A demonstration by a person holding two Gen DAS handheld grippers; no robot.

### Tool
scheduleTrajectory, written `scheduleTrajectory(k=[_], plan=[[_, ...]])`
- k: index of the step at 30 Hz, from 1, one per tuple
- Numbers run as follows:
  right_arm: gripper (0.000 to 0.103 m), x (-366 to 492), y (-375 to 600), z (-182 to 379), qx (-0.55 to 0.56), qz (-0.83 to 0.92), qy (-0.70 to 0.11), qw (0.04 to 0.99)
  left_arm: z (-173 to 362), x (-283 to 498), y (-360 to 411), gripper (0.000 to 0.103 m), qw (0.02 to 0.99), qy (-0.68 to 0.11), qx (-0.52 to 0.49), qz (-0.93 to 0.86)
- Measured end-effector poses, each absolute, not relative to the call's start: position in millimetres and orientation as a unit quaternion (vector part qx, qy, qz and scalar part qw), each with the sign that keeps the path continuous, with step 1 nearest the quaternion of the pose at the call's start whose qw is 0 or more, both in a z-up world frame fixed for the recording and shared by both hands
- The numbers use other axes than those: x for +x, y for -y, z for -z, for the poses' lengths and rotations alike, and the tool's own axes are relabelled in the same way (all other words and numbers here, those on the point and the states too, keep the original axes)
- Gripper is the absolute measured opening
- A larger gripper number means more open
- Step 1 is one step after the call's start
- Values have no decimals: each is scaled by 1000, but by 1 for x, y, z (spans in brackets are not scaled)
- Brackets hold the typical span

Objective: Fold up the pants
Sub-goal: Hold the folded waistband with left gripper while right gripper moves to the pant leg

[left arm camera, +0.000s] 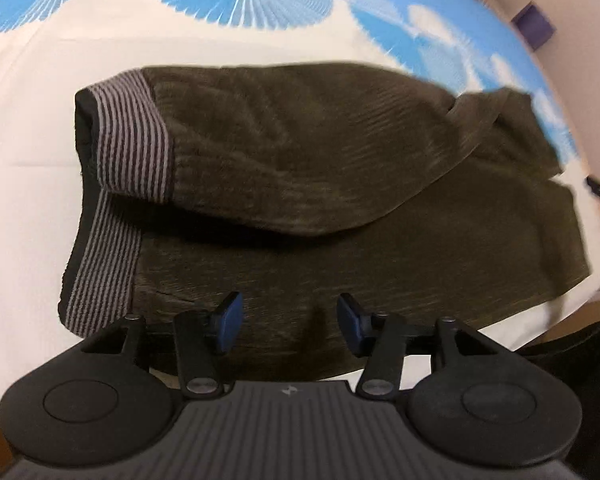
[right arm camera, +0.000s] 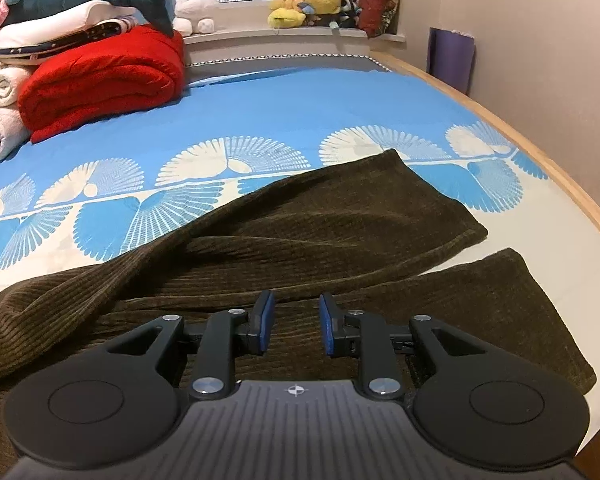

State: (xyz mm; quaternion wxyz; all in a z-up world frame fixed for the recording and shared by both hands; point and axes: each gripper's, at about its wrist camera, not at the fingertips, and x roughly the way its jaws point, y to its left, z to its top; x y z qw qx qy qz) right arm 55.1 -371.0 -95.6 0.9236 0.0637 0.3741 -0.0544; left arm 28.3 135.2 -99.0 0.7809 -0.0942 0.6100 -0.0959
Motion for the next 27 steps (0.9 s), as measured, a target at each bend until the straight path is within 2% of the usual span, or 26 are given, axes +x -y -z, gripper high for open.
scheduleTrajectory(k=[5, 8, 16, 20, 21, 24, 26, 27], plan=[[30, 56, 366, 96, 50, 49, -376, 924, 99, 36, -138, 76, 786, -598, -126, 95], [32, 56, 369, 97, 54, 50, -376, 924, 95, 43, -146, 83, 793, -582, -164, 77], [34, 57, 384, 101, 77, 60, -383, 919, 95, 69, -166, 83, 797, -551, -248, -3], [34, 57, 389, 103, 87, 65, -386, 916, 94, 77, -165, 82, 798, -545, -256, -22], [34, 57, 390, 103, 87, 66, -386, 916, 95, 78, -163, 81, 800, -544, -251, -27], [34, 57, 391, 104, 88, 66, -386, 916, 94, 82, -163, 66, 804, -545, -231, -56], [34, 58, 391, 103, 90, 66, -386, 916, 96, 80, -167, 43, 802, -548, -225, -76], [34, 59, 391, 103, 91, 65, -385, 916, 95, 78, -172, 38, 801, -550, -221, -83]])
